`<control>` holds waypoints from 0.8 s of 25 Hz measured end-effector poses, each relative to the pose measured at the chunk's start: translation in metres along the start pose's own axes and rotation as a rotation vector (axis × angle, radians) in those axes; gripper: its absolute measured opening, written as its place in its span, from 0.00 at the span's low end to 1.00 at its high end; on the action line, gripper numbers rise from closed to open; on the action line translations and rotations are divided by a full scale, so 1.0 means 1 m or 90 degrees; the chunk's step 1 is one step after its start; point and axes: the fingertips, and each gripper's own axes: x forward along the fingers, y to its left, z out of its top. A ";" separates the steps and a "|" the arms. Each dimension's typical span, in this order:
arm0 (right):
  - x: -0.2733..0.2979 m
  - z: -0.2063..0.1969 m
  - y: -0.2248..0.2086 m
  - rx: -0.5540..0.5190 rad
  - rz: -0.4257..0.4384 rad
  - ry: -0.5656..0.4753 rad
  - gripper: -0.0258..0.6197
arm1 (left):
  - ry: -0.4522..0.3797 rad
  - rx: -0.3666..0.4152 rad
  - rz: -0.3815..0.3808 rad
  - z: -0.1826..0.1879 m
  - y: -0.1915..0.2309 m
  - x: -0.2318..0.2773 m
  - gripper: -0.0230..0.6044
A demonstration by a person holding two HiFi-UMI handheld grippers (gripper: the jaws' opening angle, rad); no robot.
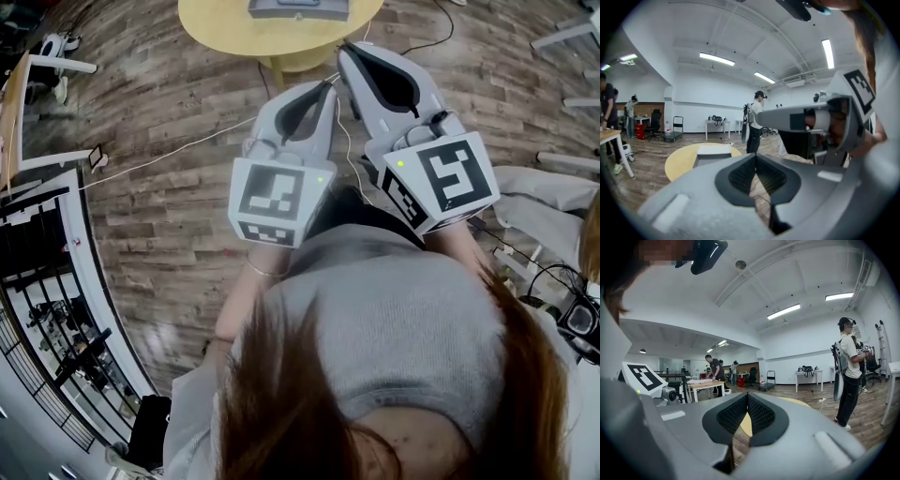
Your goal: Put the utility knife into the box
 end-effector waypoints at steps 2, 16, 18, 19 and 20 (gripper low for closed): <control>-0.013 0.000 -0.002 0.000 0.003 0.001 0.05 | 0.001 -0.006 0.010 -0.005 -0.011 -0.003 0.03; -0.072 -0.008 0.005 -0.009 0.039 -0.006 0.05 | -0.010 -0.014 0.075 -0.014 -0.053 -0.030 0.03; -0.075 -0.006 0.006 -0.015 0.038 -0.010 0.05 | -0.013 -0.011 0.077 -0.009 -0.055 -0.031 0.03; -0.076 -0.005 0.006 -0.016 0.037 -0.013 0.05 | -0.014 -0.010 0.077 -0.008 -0.055 -0.031 0.03; -0.077 -0.004 0.006 -0.015 0.035 -0.017 0.05 | -0.015 -0.009 0.078 -0.007 -0.055 -0.032 0.03</control>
